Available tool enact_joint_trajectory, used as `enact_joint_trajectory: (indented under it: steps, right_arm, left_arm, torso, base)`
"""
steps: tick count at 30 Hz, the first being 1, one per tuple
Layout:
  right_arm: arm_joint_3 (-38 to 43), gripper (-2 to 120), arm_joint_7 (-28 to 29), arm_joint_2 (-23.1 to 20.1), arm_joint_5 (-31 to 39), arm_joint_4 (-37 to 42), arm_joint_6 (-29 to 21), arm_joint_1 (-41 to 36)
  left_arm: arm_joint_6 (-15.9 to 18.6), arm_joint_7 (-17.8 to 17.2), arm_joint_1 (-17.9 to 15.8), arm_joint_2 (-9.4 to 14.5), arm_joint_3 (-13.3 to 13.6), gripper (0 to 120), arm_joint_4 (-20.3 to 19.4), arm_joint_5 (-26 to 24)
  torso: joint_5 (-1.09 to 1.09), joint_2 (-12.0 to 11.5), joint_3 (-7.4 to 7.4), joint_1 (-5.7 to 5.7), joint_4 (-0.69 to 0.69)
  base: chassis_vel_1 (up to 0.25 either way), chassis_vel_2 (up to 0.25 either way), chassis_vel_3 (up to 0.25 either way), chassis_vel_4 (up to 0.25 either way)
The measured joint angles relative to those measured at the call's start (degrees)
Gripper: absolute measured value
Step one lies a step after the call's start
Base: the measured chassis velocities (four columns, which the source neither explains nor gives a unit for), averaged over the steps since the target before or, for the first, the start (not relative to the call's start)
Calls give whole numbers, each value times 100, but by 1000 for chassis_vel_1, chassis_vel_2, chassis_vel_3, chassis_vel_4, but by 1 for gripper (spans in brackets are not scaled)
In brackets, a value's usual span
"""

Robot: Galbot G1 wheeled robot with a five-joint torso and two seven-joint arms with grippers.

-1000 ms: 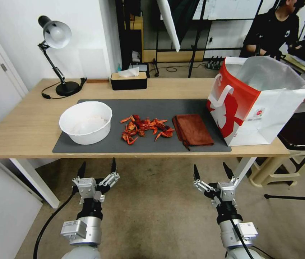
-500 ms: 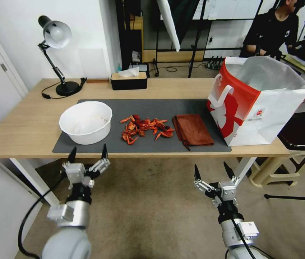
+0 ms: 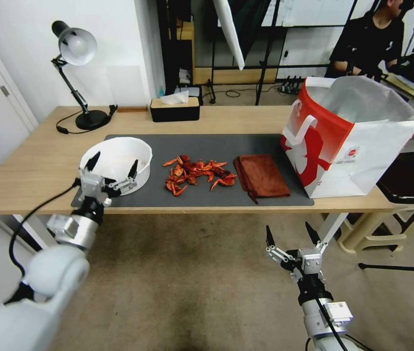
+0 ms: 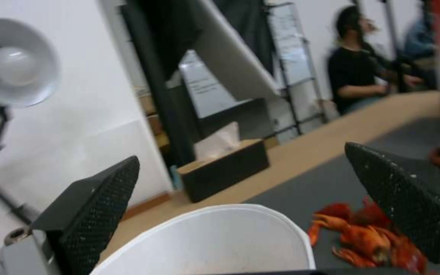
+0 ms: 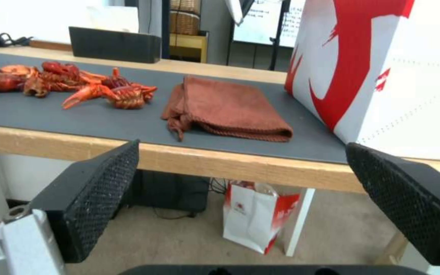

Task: Sweep shrimp from table into container with towel, then put container into takeout bag.

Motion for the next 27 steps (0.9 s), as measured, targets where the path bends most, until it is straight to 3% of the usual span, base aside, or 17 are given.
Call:
enact_joint_trajectory:
  steps: [1,2,3,5,7,8,9,10,12,13,16,17,19,23,27]
  right_arm:
    - [0,100,0,0,0,0,0,0]
    - [5,100,5,-2,-4,-20,10,6]
    - [11,100,12,-9,-12,-44,21,11]
    - [12,100,15,-11,-15,-53,26,12]
    - [22,100,24,-15,-28,-93,40,17]
    - [25,100,27,-16,-33,-102,45,19]
    - [25,100,27,-16,-33,-102,45,19]
    - [26,100,30,-15,-49,-120,52,21]
    - [26,100,41,-16,-65,-142,56,29]
    - [26,100,41,-16,-65,-142,56,29]
    - [-32,100,56,-41,-99,-211,57,88]
    - [-32,100,56,-41,-99,-211,57,88]
    - [-41,100,64,-45,-109,-221,57,102]
    - [-68,100,66,-70,-112,-227,48,155]
    - [-145,100,66,-139,-114,-274,15,271]
  left_arm:
    - [0,0,0,0,0,100,0,0]
    - [0,430,-106,125,-34,100,124,-5]
    - [13,1106,-278,277,-81,100,317,15]
    - [19,1296,-338,316,-92,100,377,36]
    - [23,2331,-716,506,-85,100,736,264]
    - [20,2575,-834,555,-66,100,818,330]
    - [20,2575,-834,555,-66,100,818,330]
    - [6,3090,-1093,652,-23,100,978,525]
    - [-23,3620,-1361,751,15,100,1145,781]
    - [-23,3620,-1361,751,15,100,1145,781]
    - [-99,4396,-1764,1002,87,100,1483,1246]
    - [-99,4396,-1764,1002,87,100,1483,1246]
    - [-169,4792,-2100,1187,286,100,1785,1496]
    - [-271,5024,-2261,1336,373,100,2000,1670]
    - [-409,5283,-2295,1511,340,100,2164,1898]
  torso:
    - [0,0,0,0,0]
    - [0,0,0,0,0]
    - [0,0,0,0,0]
    - [0,0,0,0,0]
    - [-2,0,0,0,0]
    - [-1,0,0,0,0]
    - [-1,0,0,0,0]
    - [0,0,0,0,-1]
    - [-1,0,0,0,-2]
    - [-1,0,0,0,-2]
    - [1,0,0,0,3]
    - [1,0,0,0,3]
    - [0,0,-1,0,-1]
    - [0,0,0,1,-5]
    - [0,0,0,0,4]
  base:
    - [0,0,0,0]
    - [0,0,0,0]
    - [0,0,0,0]
    - [0,0,0,0]
    - [0,0,0,0]
    - [0,0,0,0]
    - [0,0,0,0]
    - [0,0,0,0]
    - [0,0,0,0]
    - [0,0,0,0]
    - [0,0,0,0]
    - [0,0,0,0]
    - [0,0,0,0]
    - [0,0,0,0]
    - [0,0,0,0]
